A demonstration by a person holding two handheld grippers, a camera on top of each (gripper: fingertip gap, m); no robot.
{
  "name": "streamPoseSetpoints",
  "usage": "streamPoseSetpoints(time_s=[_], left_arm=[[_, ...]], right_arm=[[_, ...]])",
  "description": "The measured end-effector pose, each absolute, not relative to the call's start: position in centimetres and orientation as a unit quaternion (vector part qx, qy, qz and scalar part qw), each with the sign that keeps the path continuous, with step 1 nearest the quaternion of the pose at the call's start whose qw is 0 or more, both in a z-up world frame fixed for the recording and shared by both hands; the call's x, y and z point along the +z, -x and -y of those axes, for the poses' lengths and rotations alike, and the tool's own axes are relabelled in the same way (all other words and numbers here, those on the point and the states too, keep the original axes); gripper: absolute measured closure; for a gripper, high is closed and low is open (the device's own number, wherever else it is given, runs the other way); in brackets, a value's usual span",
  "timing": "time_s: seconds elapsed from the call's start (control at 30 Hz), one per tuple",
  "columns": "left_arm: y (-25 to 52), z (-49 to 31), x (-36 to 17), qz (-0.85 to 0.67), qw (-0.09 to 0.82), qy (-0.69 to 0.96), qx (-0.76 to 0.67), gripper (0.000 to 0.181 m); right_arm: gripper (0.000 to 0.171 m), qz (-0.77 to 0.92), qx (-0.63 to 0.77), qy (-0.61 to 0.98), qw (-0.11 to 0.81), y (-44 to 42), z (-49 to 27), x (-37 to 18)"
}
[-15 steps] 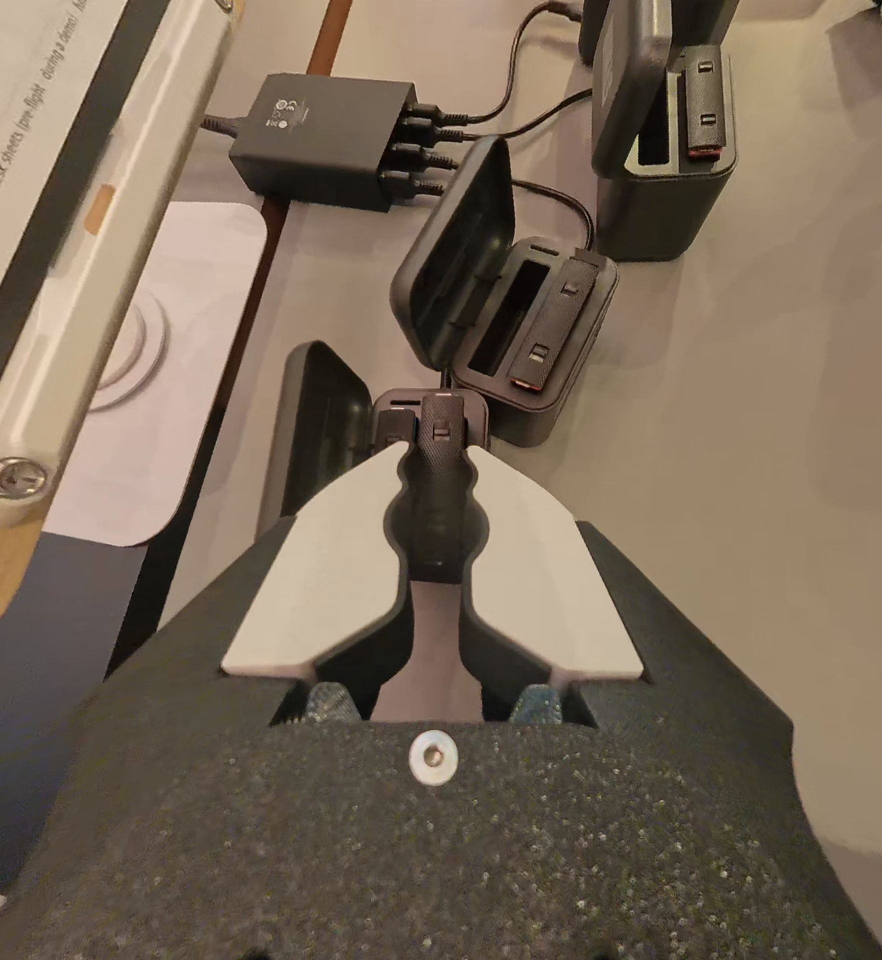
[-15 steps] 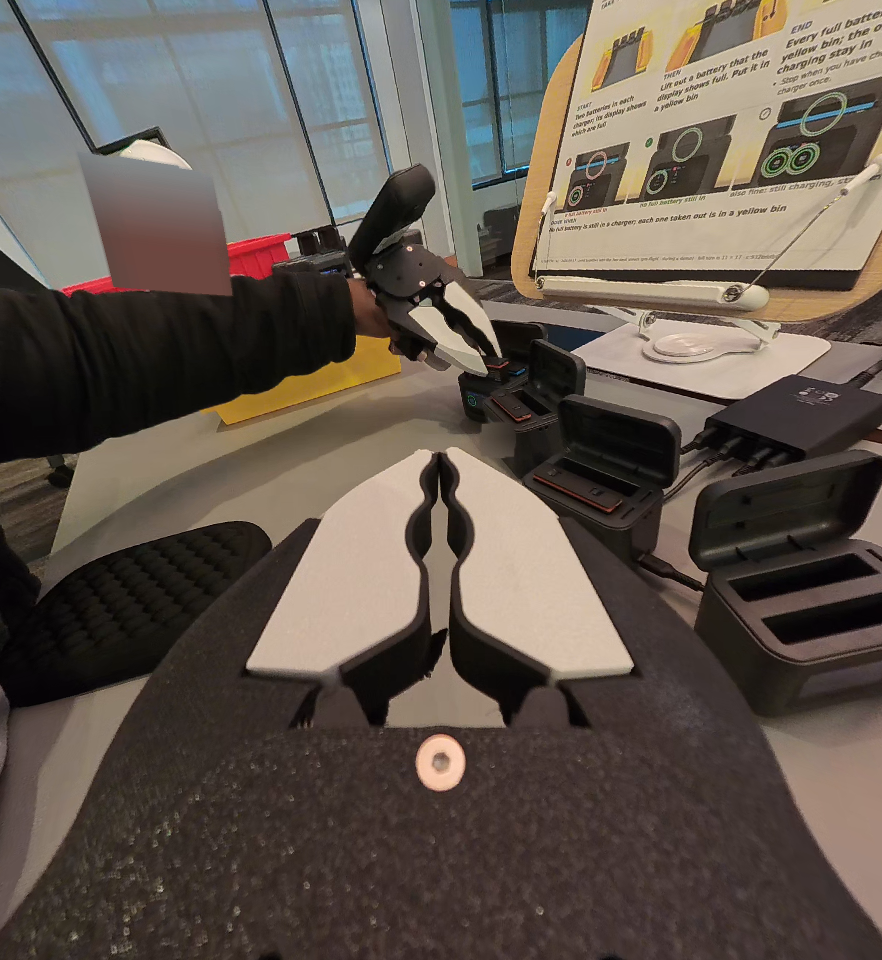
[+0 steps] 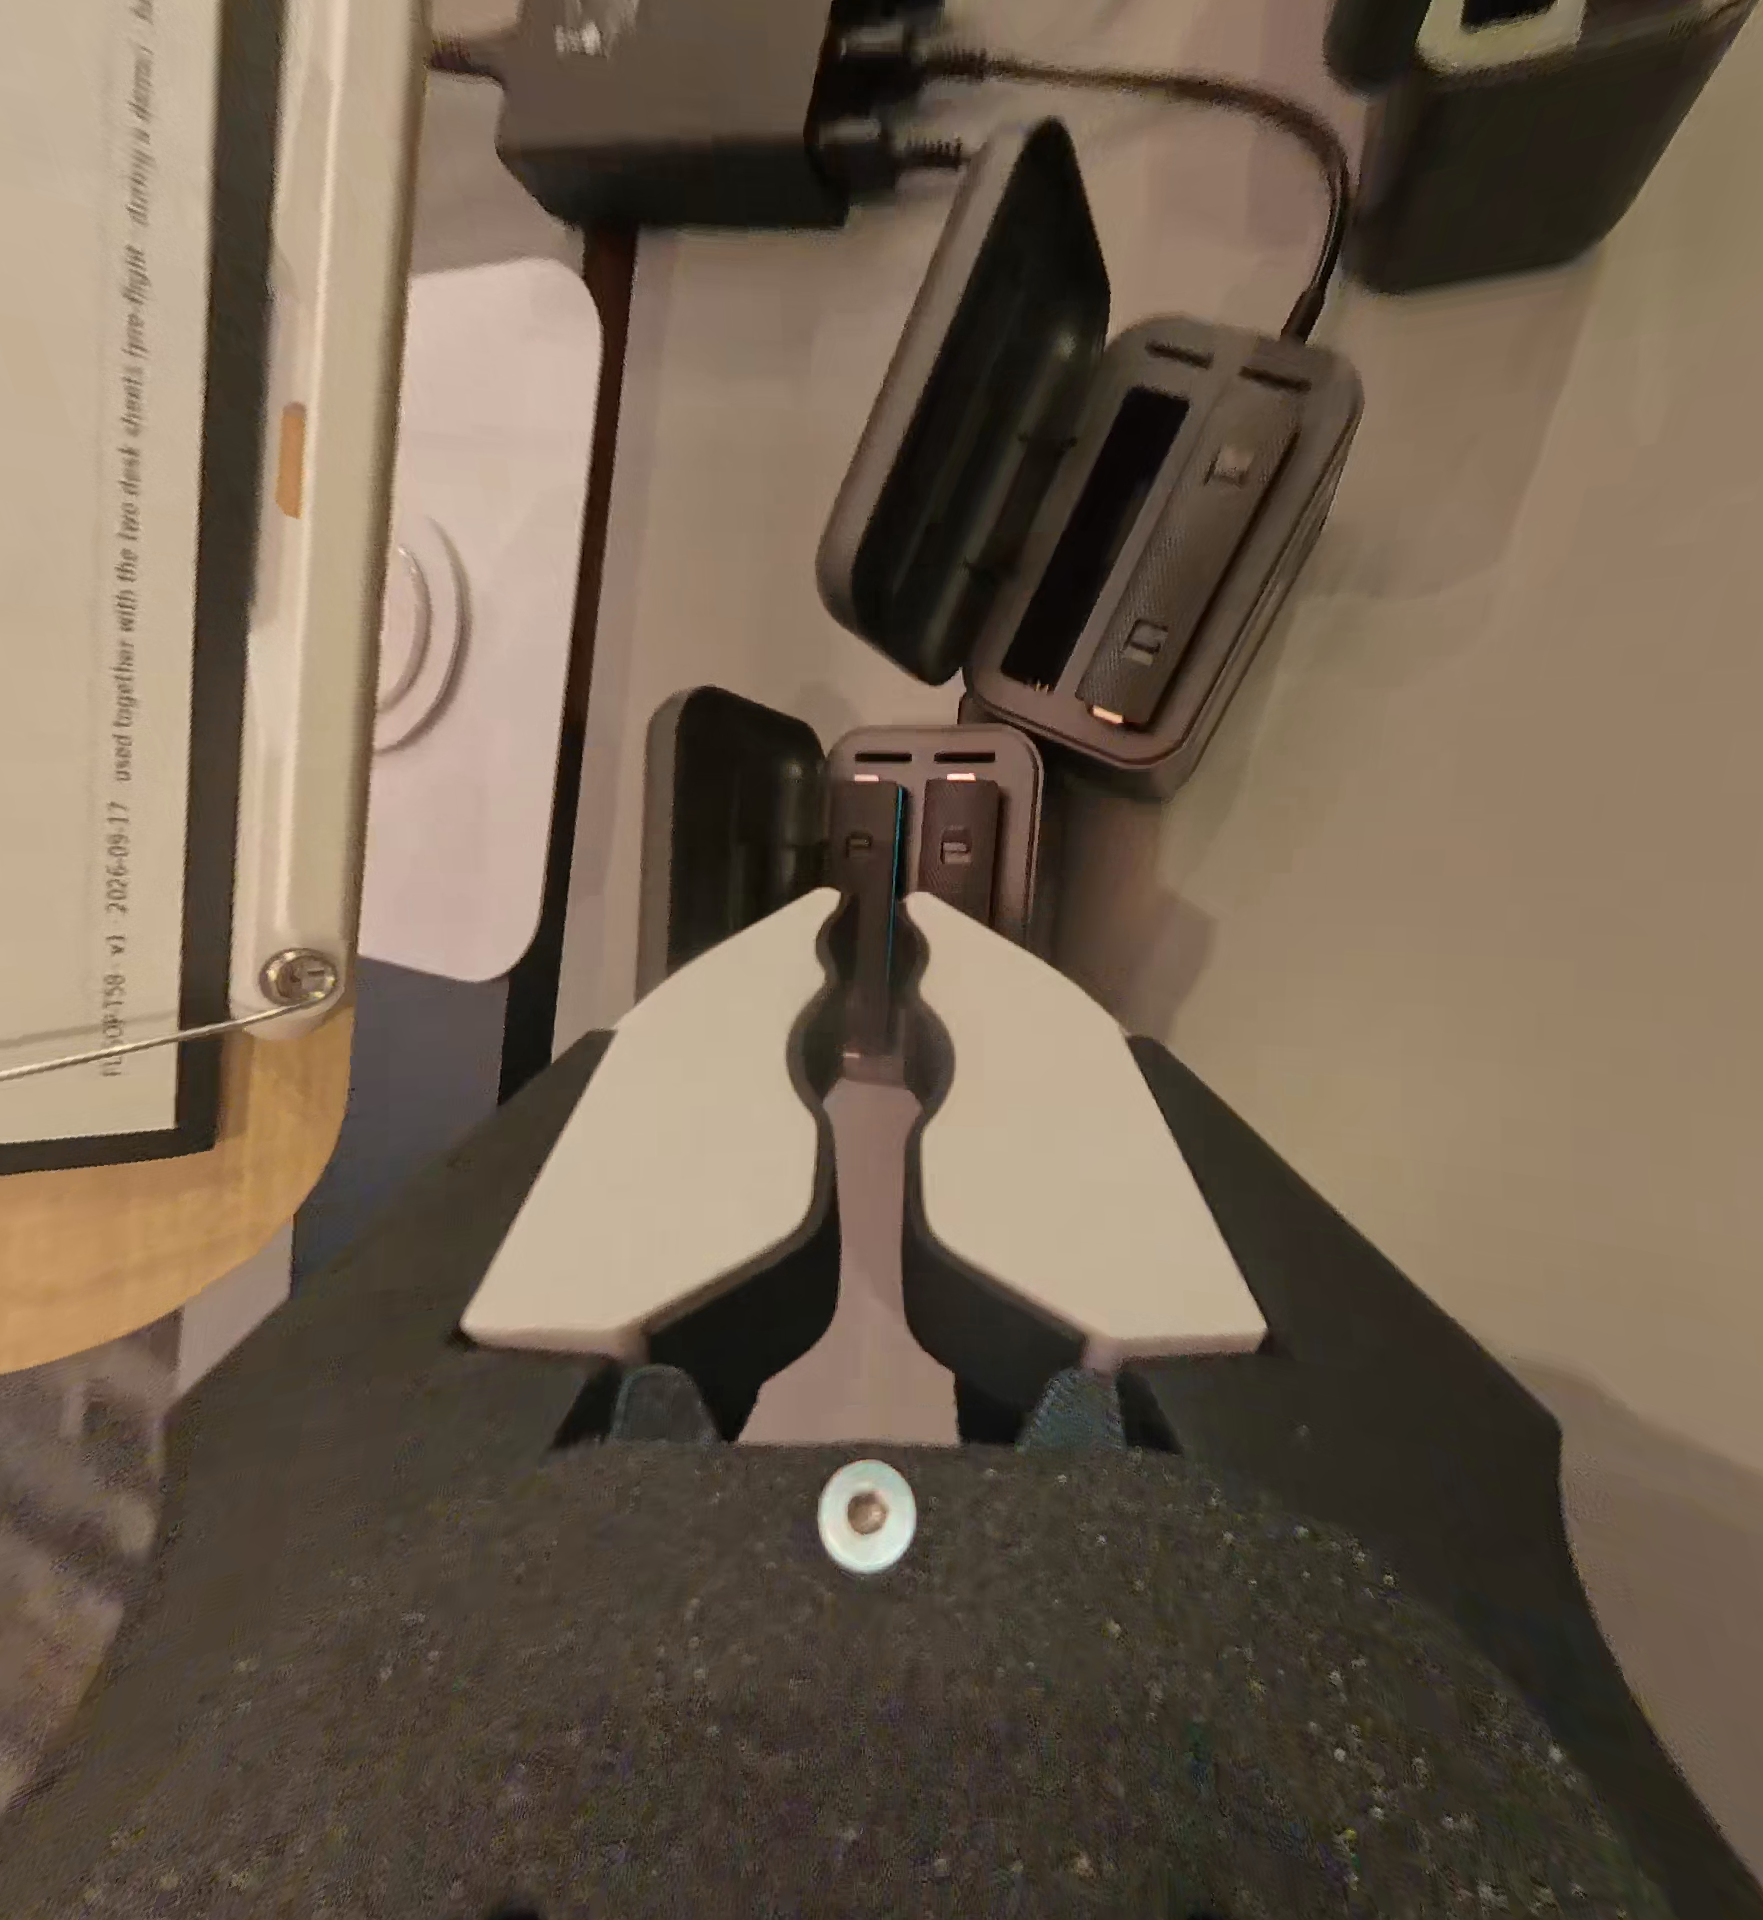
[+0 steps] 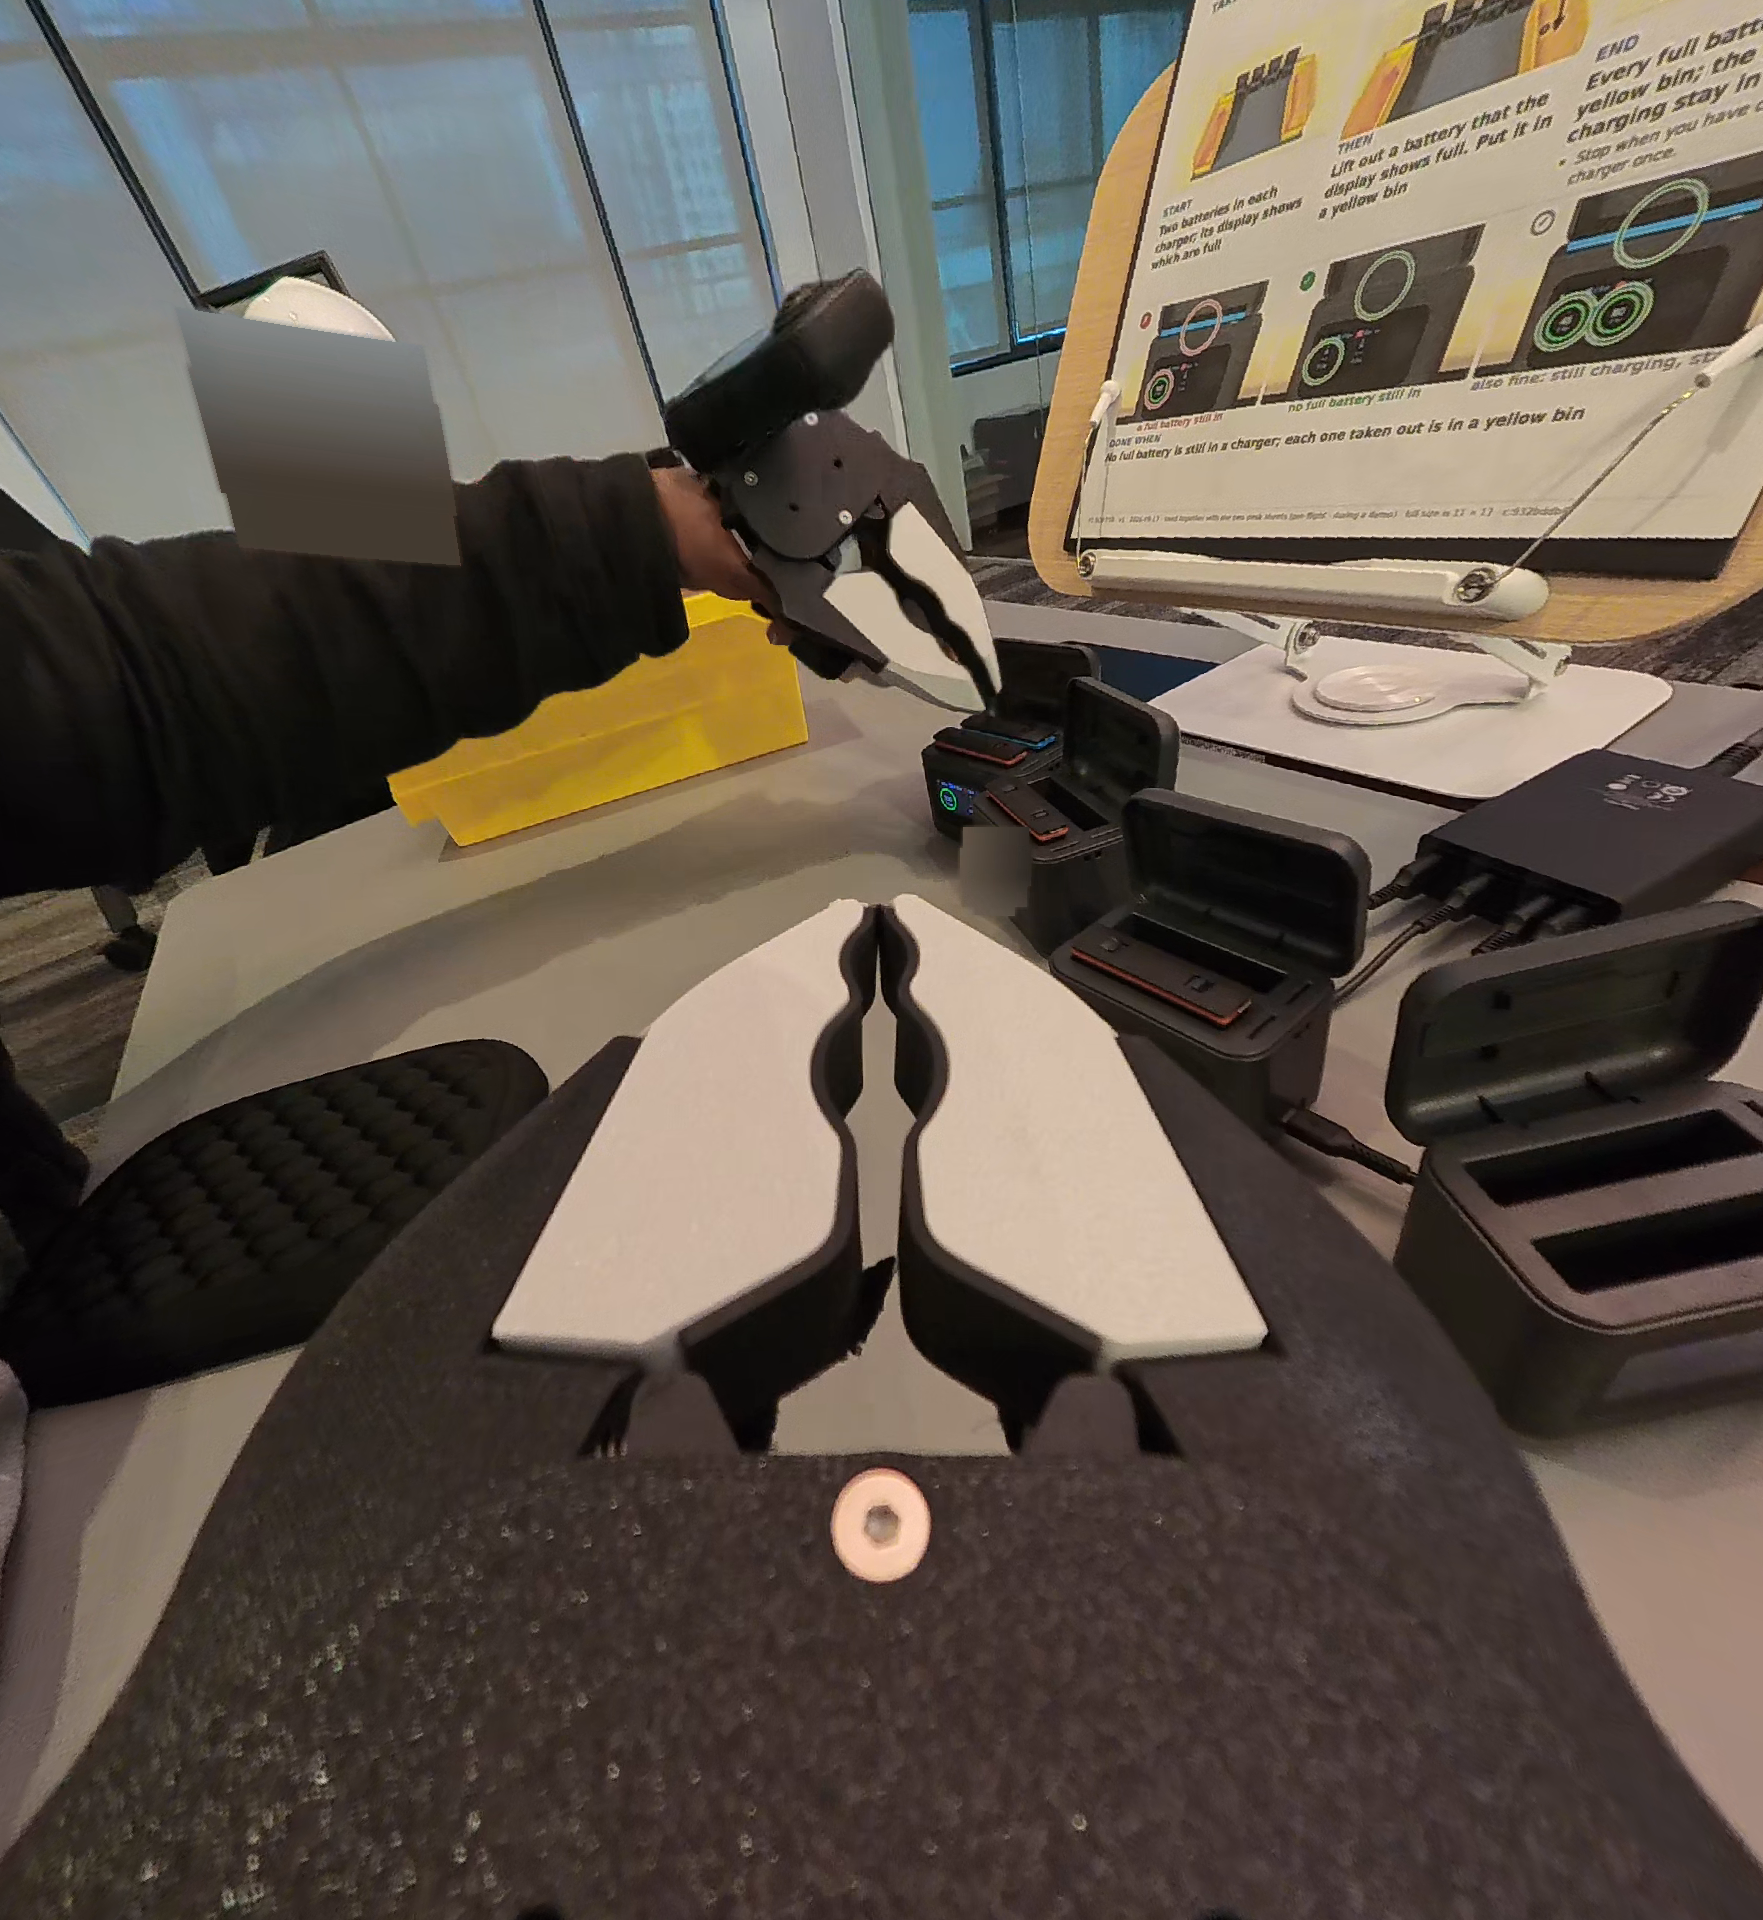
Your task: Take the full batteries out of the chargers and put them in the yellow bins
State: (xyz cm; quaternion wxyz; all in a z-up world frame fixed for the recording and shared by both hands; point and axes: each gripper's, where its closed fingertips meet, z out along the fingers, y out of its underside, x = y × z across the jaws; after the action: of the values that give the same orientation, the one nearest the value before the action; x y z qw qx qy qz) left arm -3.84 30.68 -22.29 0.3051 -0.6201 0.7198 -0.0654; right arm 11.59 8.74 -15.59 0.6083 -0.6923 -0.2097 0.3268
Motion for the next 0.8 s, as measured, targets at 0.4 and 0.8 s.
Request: streamPoseSetpoints(time_s=[0.4,0.8], left_arm=[[4.5,-30.2,-23.8,-0.745,0.235,0.621,0.059,0.181],[4.6,-30.1,-24.0,-0.745,0.169,0.644,0.047,0.181]], right_arm=[[0.171,0.213,0.327,0.689,0.611,-11.5,-8.6,-15.3],[0.171,0.215,0.333,0.692,0.604,-11.2,-8.6,-15.7]])
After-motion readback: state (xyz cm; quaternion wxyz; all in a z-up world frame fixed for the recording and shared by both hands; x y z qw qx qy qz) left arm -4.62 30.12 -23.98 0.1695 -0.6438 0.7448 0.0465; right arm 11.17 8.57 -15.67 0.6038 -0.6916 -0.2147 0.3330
